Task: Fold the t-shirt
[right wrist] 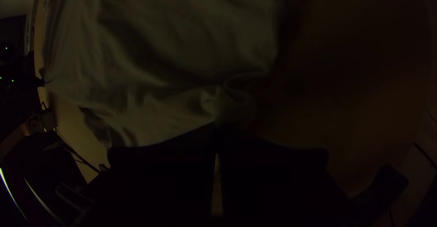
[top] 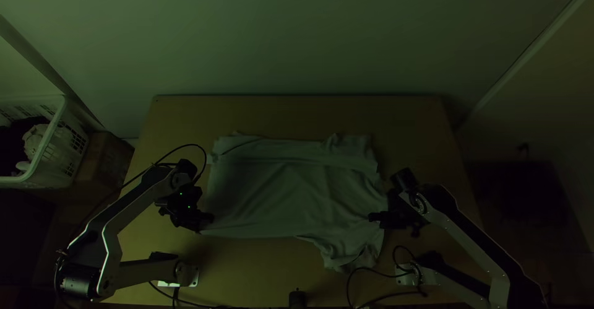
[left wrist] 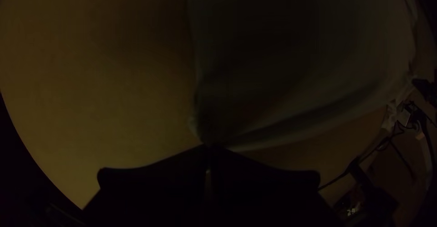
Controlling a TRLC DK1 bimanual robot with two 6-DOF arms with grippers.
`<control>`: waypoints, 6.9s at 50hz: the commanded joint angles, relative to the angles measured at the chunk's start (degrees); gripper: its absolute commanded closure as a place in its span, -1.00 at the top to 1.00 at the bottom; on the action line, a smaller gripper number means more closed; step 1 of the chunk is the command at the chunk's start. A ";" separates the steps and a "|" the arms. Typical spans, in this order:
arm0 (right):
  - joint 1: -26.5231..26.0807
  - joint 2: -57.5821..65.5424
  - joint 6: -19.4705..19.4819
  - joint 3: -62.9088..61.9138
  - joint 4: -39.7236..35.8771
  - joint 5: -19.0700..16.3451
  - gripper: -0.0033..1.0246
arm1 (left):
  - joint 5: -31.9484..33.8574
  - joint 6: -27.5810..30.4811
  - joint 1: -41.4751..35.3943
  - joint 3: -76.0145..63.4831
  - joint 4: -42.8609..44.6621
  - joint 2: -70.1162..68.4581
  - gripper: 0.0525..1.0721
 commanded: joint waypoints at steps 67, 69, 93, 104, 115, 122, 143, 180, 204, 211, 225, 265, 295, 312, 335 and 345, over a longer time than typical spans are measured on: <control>-3.35 9.16 -1.36 18.95 4.94 5.85 -0.94 | 2.45 1.60 5.94 35.03 -0.04 13.93 -0.94; -3.35 9.60 -0.84 19.31 6.00 6.12 -0.94 | 2.45 1.60 5.94 36.17 -0.21 14.72 -0.95; -7.65 17.33 -0.22 26.07 12.85 8.31 -0.94 | 2.63 0.72 5.41 52.26 -1.62 27.20 -0.94; -9.06 21.20 -0.13 28.97 15.49 8.31 -0.94 | 5.09 -1.48 4.62 59.38 -1.62 33.26 -0.94; -10.12 27.44 0.57 32.49 19.18 8.31 -0.94 | 5.35 -3.59 4.18 62.98 -0.92 38.01 -0.94; -10.73 32.80 0.83 35.21 20.24 8.22 -0.94 | 5.70 -4.29 4.27 64.03 0.40 40.03 -0.95; -11.96 40.97 0.75 35.57 26.48 8.31 -0.70 | 6.76 -4.82 6.20 65.44 3.83 44.16 -0.06; -13.46 25.15 0.57 33.81 25.42 6.47 0.70 | 24.95 -5.96 14.55 53.66 12.53 35.99 0.92; -15.30 15.22 8.48 41.37 24.90 -1.97 0.83 | 32.95 -1.66 19.03 37.14 22.99 32.83 0.92; -15.92 14.08 9.01 43.65 24.63 -2.67 0.88 | 34.53 -0.69 18.95 34.68 24.22 33.35 0.92; -16.00 13.11 8.74 44.62 23.40 -2.94 0.91 | 35.06 -0.95 13.85 30.99 25.19 34.14 0.92; -14.69 8.98 9.01 41.45 23.40 -2.85 0.91 | 23.63 -13.87 0.58 24.75 40.92 30.98 -0.94; -13.89 8.10 8.74 39.87 24.54 -1.71 0.91 | 14.31 1.16 22.55 31.43 23.43 25.09 -0.95; -15.21 7.84 6.90 39.43 25.07 -0.56 0.91 | 2.89 8.28 27.30 36.35 16.31 18.59 -0.95; -16.36 6.08 6.37 38.73 25.07 -0.56 0.91 | -3.26 0.28 9.45 57.62 -4.96 17.18 -0.95; -16.79 4.85 6.28 38.03 25.16 -0.56 0.91 | -6.87 -5.70 -0.92 67.37 -10.41 21.93 -0.95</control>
